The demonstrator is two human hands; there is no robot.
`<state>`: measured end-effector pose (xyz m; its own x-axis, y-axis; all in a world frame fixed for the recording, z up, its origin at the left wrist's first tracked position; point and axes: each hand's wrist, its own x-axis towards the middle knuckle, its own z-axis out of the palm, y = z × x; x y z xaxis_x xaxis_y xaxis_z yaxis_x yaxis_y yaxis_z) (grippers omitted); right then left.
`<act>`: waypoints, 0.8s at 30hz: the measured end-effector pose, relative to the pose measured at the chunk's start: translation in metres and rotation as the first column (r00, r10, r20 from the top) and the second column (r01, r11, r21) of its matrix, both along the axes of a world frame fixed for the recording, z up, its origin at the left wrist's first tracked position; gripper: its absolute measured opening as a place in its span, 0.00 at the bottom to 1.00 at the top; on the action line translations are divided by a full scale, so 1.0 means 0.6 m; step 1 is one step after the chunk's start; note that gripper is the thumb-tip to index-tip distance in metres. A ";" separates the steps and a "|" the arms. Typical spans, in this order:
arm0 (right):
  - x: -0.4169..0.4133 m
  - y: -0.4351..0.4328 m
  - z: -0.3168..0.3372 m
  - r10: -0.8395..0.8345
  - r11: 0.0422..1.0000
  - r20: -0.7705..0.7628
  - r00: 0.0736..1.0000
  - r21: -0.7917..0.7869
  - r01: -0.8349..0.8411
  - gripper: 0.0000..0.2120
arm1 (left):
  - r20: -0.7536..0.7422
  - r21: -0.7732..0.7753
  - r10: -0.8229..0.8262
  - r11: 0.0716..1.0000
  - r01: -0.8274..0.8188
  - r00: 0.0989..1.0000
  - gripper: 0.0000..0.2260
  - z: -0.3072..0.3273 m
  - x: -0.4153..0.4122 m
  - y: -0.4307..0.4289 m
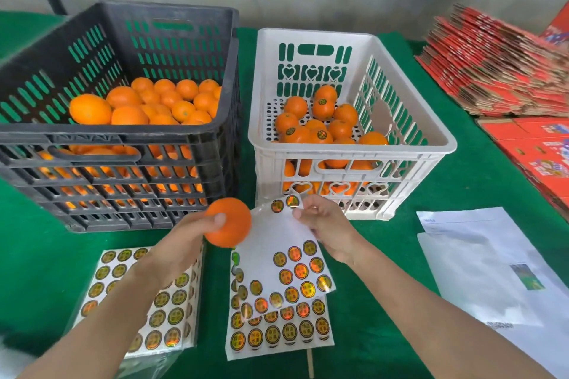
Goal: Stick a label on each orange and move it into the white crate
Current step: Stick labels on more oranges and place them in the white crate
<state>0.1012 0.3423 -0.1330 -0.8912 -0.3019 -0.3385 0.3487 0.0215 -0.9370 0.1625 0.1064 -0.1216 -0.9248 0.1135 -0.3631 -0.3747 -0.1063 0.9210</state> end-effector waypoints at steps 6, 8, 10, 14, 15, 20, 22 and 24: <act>0.004 0.037 -0.015 -0.017 0.897 0.288 0.958 -0.419 0.142 0.14 | 0.293 0.381 0.041 0.911 -0.156 0.955 0.62 -0.053 0.015 0.026; 0.008 0.042 -0.020 0.023 0.850 0.307 0.951 -0.506 0.143 0.16 | 0.356 0.427 -0.030 0.894 -0.134 0.934 0.61 -0.066 0.021 0.050; 0.010 0.044 -0.032 0.017 0.813 0.344 0.939 -0.551 0.187 0.17 | 0.396 0.499 -0.091 0.857 -0.131 0.913 0.58 -0.068 0.024 0.075; 0.010 0.035 -0.044 -0.011 0.828 0.332 0.943 -0.525 0.194 0.19 | 0.330 0.677 -0.164 0.728 -0.112 0.930 0.49 -0.055 0.020 0.100; 0.010 0.033 -0.044 -0.015 0.823 0.327 0.945 -0.533 0.197 0.14 | 0.284 0.696 -0.173 0.714 -0.079 0.943 0.45 -0.046 0.017 0.101; 0.009 0.029 -0.036 -0.148 0.944 0.210 0.966 -0.261 0.201 0.04 | 0.087 0.792 -0.226 0.606 0.070 0.970 0.35 -0.019 0.005 0.094; 0.015 0.021 -0.029 -0.168 0.985 0.108 0.980 -0.023 0.172 0.06 | 0.175 0.619 -0.066 0.783 -0.058 0.982 0.43 -0.026 0.001 0.094; 0.031 0.019 -0.021 -0.206 0.931 -0.157 0.966 0.271 0.243 0.08 | 0.172 0.562 -0.012 0.822 -0.088 0.985 0.50 -0.031 0.000 0.094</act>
